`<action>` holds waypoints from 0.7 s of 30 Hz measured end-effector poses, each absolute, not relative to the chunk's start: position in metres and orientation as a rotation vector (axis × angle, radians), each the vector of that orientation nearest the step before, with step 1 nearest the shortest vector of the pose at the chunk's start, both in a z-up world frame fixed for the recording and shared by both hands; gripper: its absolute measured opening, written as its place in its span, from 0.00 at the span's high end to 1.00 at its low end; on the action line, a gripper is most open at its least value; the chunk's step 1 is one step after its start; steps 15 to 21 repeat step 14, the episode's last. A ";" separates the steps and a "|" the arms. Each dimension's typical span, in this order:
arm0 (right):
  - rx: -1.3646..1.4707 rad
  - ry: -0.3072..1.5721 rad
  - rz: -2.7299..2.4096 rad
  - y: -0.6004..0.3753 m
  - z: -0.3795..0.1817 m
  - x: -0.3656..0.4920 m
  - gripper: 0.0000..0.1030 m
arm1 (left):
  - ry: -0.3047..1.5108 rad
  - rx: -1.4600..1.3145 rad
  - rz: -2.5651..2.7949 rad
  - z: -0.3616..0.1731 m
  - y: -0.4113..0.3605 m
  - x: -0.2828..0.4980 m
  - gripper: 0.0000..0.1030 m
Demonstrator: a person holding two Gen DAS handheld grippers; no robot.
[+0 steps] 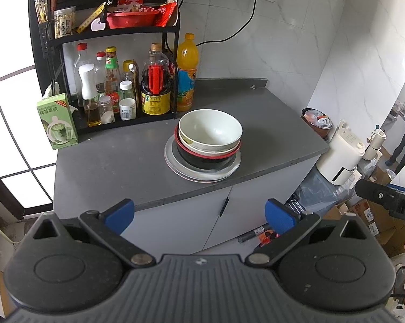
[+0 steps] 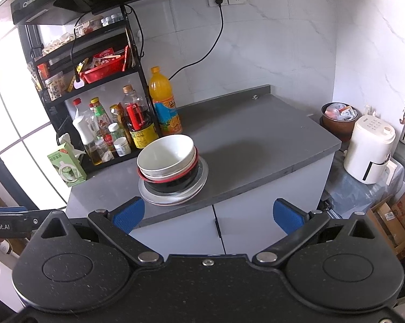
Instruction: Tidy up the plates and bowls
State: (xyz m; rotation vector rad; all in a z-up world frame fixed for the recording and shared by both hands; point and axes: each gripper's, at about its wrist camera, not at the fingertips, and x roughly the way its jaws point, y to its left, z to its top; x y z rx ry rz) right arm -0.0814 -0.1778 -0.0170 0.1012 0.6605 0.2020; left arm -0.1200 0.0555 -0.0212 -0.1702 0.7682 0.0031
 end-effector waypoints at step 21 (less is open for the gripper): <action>0.099 0.673 0.214 -0.194 -0.021 -0.065 0.00 | 0.769 -0.169 0.035 -0.022 0.037 -0.104 0.01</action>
